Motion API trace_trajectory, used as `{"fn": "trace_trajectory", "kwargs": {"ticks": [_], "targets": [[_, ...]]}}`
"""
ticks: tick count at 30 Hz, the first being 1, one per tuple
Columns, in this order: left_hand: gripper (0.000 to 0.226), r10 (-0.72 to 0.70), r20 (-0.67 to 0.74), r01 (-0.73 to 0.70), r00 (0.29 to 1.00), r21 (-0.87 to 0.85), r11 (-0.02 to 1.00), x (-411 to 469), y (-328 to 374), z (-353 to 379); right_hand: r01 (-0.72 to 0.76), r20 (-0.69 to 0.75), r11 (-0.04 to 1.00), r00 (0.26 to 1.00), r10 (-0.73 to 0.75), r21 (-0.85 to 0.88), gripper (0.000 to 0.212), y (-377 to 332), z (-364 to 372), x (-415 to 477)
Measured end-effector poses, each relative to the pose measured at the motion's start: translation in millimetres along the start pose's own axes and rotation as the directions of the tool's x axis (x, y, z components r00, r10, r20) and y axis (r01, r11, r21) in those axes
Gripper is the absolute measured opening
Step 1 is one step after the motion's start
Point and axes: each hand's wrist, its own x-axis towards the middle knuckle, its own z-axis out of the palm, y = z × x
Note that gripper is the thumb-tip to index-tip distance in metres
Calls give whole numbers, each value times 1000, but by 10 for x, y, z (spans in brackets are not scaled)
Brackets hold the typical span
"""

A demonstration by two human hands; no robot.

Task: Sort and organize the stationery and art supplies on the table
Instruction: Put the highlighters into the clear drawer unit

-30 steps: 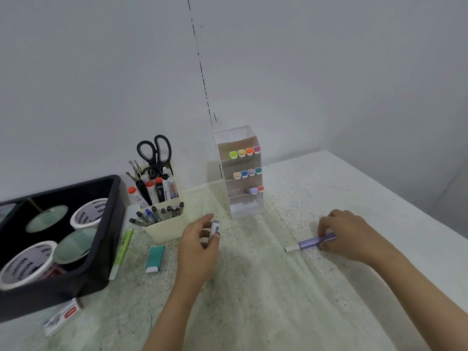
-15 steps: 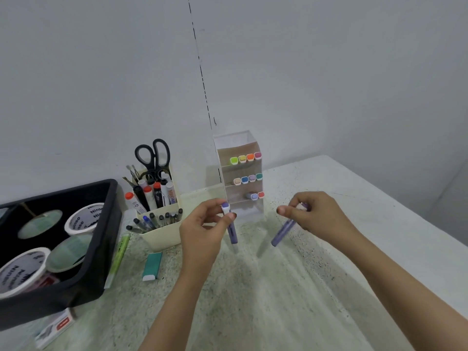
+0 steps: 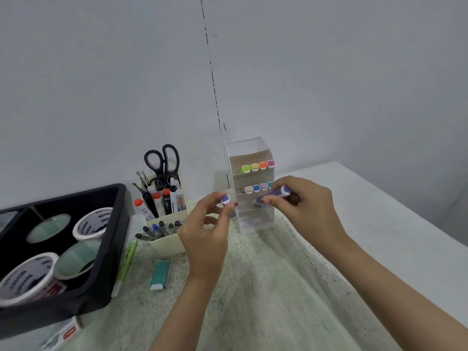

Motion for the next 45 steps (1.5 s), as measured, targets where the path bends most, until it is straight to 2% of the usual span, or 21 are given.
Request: {"fn": "trace_trajectory", "kwargs": {"ticks": [4,8,13,16,21,26,31,40,45], "targets": [[38,-24,-10,24,1000,-16,1000,14,-31,4,198,97,954,979,-180,-225,15,196,138,-11],[40,-36,-3,35,999,-21,999,11,-66,13,119,206,972,976,-76,-204,15,312,242,-42],[40,-41,-3,41,999,-18,999,20,-114,6,103,314,978,949,-41,-182,21,333,316,-87],[41,-22,-1,22,1000,-19,1000,29,-127,5,58,303,982,953,-1,-179,14,368,330,-115],[40,-4,4,4,1000,-36,999,36,-141,26,256,230,916,955,-189,-308,8,405,344,-114],[40,17,-3,-17,1000,-39,999,35,-155,57,343,203,850,938,-282,-399,5,472,427,-96],[39,74,-3,-74,997,-19,997,55,-186,63,353,169,807,936,-310,-473,19,522,480,-62],[29,82,1,-81,997,-38,996,25,-247,80,328,139,798,944,-300,-505,13,557,528,-42],[29,106,0,-106,994,-55,993,-18,-223,93,358,128,782,931,-343,-510,32,624,396,-210]]}}
